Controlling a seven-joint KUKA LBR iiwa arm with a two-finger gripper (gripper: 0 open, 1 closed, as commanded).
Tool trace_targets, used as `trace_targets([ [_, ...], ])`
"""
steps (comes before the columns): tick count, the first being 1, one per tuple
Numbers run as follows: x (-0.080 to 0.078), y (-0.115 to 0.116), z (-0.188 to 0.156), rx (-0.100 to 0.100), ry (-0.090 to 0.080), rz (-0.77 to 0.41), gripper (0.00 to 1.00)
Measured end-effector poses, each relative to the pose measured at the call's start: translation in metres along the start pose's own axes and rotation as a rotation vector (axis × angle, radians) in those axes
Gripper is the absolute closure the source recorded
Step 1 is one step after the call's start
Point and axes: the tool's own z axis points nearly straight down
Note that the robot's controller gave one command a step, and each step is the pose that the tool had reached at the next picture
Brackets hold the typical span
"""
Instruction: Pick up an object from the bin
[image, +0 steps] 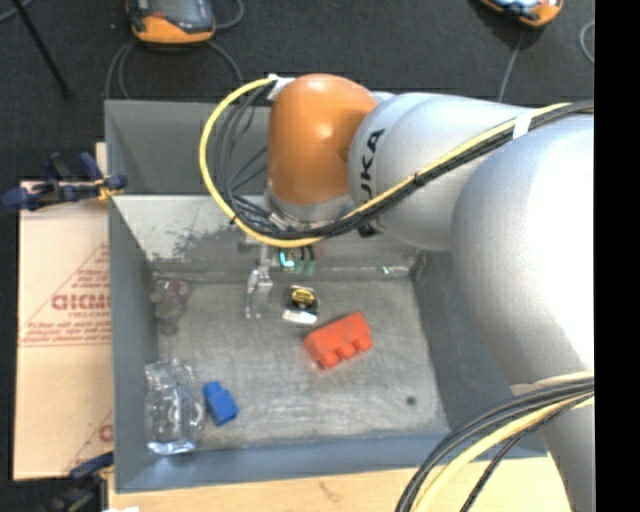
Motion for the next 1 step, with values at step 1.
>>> trace_targets([
  [1,0.0102,-0.0749,0.056,0.005,-0.002,-0.089,0.0],
])
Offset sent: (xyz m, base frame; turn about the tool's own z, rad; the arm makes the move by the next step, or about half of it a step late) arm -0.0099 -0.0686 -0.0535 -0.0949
